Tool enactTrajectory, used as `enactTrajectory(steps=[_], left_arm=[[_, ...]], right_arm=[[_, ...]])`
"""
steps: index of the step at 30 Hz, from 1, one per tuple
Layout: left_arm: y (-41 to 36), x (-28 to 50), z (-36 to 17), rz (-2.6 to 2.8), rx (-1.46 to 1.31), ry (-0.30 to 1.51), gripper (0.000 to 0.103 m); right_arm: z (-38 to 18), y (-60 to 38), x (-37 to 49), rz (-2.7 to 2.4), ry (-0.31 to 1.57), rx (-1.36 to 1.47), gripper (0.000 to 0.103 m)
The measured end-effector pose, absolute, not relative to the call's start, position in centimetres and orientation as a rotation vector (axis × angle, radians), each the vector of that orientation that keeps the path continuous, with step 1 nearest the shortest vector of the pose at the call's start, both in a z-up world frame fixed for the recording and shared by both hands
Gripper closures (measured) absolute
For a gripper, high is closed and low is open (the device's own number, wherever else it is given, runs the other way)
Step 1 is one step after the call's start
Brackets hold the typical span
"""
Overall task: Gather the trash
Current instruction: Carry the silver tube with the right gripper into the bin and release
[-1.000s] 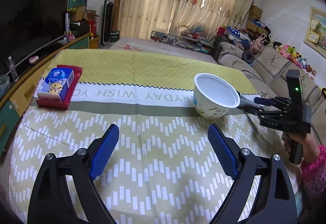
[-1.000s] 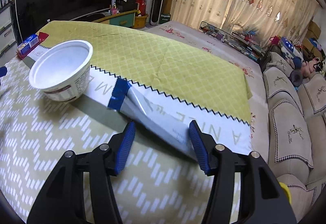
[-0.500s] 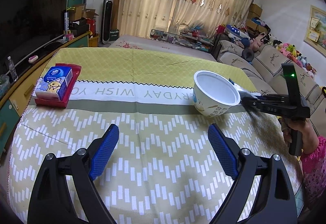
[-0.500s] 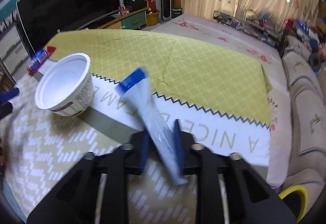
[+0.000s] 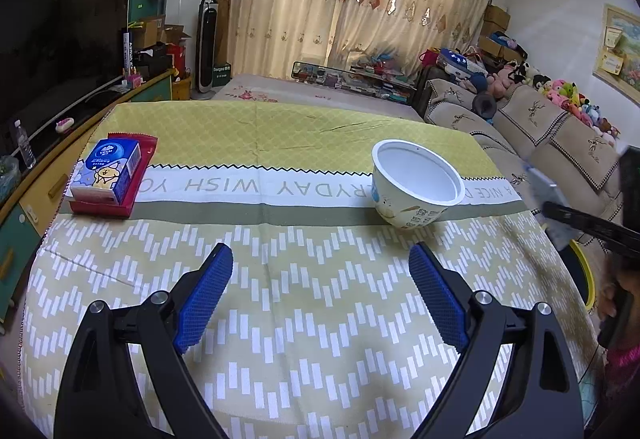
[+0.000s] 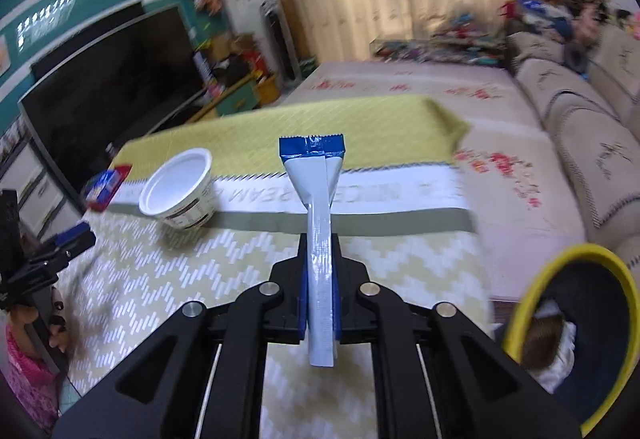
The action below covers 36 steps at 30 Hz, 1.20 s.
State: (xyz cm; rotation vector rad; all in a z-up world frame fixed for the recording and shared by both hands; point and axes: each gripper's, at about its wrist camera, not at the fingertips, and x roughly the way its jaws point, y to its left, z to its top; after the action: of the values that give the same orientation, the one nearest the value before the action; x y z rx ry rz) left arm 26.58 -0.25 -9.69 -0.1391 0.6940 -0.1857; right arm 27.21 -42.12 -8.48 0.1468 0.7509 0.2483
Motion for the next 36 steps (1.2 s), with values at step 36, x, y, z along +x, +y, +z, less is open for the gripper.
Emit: enactTrajectory(steps=[36], left_arm=[[-2.7, 25.7, -9.2, -0.227, -0.090, 0.688, 0.014]], right_arm=[[-11.7, -58.8, 20.2, -0.267, 0.668, 0.299, 0.073]])
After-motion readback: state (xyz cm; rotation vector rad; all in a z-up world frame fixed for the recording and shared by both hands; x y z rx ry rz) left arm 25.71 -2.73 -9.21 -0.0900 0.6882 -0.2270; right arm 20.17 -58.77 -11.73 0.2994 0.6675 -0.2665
